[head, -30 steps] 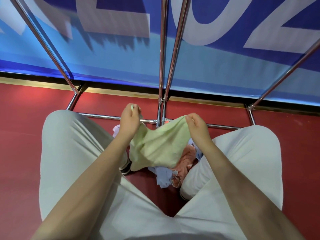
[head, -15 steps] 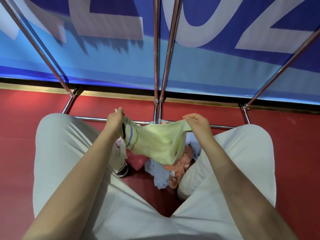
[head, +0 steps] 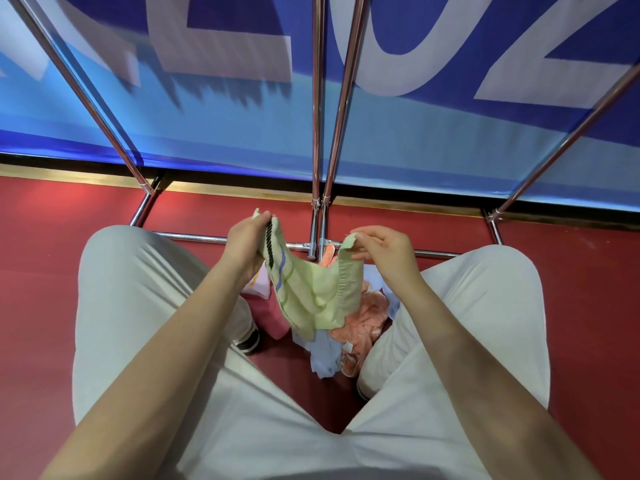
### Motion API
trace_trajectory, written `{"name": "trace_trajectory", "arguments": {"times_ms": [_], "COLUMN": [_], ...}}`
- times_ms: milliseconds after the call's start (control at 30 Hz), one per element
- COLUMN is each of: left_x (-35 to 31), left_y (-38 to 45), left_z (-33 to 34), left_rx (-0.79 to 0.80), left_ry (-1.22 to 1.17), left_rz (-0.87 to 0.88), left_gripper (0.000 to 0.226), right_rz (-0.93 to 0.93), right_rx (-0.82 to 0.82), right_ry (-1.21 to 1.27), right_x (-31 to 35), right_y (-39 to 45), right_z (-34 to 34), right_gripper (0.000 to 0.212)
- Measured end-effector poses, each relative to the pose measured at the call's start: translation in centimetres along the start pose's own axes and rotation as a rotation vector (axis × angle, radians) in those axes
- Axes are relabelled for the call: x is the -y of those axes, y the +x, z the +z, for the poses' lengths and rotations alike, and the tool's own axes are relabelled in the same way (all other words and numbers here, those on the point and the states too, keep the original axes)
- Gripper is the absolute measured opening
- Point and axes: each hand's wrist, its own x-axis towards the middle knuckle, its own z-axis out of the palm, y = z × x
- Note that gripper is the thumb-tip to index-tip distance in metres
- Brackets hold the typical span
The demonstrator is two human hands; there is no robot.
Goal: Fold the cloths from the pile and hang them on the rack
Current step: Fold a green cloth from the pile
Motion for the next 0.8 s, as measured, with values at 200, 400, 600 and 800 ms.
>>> {"name": "trace_trajectory", "arguments": {"times_ms": [200, 400, 600, 800], "left_x": [0.7, 0.6, 1.0, 1.2], "left_y": [-0.3, -1.2, -1.0, -1.1], "left_z": [0.1, 1.4, 2.8, 4.3], "left_rx": [-0.074, -0.151, -0.128, -0.089], "left_ry": [0.218, 0.508, 0.533, 0.437], "left_rz": [0.071, 0.229, 0.181, 0.180], "left_gripper": [0.027, 0.044, 0.023, 0.032], "right_rz": [-0.101, -0.257, -0.123, -0.159], "right_rx": [0.018, -0.044, -0.044, -0.089], "right_ry": [-0.281, -0.425, -0.289, -0.415], "right_x": [-0.4, -0.9, -0.8, 0.0], "right_y": [0.1, 0.4, 0.4, 0.2], "right_z": [0.3, 1.0, 1.3, 2.4], "right_gripper": [0.012, 0.016, 0.022, 0.024]}}
